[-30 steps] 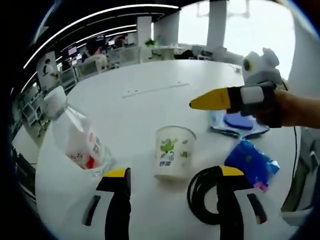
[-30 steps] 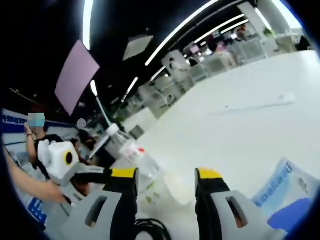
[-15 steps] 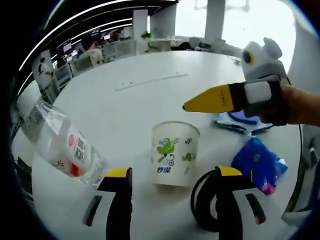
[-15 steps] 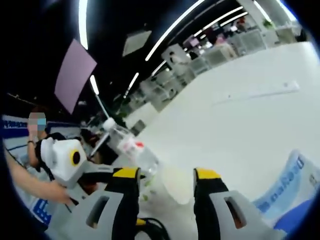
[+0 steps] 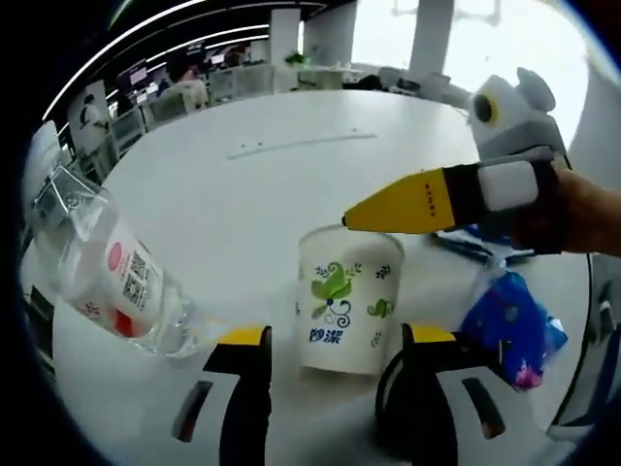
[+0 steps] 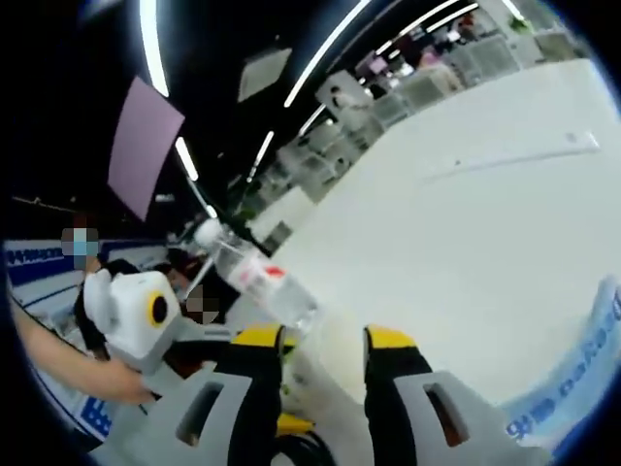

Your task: Arrange the tabletop items into an orderly group along one side of the table until the central work area is clear of visible clutter.

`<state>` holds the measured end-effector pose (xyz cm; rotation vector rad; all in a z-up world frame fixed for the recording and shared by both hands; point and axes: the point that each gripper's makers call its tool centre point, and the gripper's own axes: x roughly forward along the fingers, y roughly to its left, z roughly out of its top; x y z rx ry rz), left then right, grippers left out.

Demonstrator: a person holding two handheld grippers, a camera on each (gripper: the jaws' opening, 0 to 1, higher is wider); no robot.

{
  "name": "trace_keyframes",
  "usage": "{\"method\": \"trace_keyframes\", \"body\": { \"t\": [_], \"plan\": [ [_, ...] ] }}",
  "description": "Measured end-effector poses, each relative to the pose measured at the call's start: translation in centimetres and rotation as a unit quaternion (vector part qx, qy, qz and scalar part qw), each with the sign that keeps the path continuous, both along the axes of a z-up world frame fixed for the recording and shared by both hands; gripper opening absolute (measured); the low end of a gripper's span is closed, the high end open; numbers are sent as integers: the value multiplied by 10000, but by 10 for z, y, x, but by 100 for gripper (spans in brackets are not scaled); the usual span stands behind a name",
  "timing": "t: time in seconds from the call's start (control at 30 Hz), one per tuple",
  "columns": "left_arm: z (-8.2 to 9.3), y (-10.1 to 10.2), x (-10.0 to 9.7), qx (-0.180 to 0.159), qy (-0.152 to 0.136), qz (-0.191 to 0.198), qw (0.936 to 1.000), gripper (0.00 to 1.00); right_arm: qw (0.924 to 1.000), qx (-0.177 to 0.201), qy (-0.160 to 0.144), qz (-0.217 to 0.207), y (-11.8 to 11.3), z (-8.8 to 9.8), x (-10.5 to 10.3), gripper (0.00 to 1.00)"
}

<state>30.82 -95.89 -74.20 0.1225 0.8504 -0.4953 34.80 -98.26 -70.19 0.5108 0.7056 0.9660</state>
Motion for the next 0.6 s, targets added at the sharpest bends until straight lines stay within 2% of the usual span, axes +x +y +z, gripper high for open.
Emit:
{"method": "trace_keyframes", "body": {
  "t": [0.07, 0.13, 0.3, 0.5, 0.6],
  "plan": [
    [-3, 0, -2, 18, 62, -25, 10000, 44, 9999, 36, 118, 95, 3, -2, -3, 23],
    [-9, 4, -7, 214, 243, -44, 9995, 41, 9997, 76, 167, 160, 5, 1, -7, 17],
    [-10, 8, -5, 173, 119, 74, 9998, 39, 9996, 112, 168, 221, 9, 2, -9, 7],
    [-8, 8, -5, 129, 54, 48, 9999, 39, 9992, 139, 172, 336, 10, 3, -9, 2],
    [-5, 8, -7, 164, -65, 65, 9998, 39, 9975, 257, -85, 650, 18, 18, -17, 0]
  ]
}}
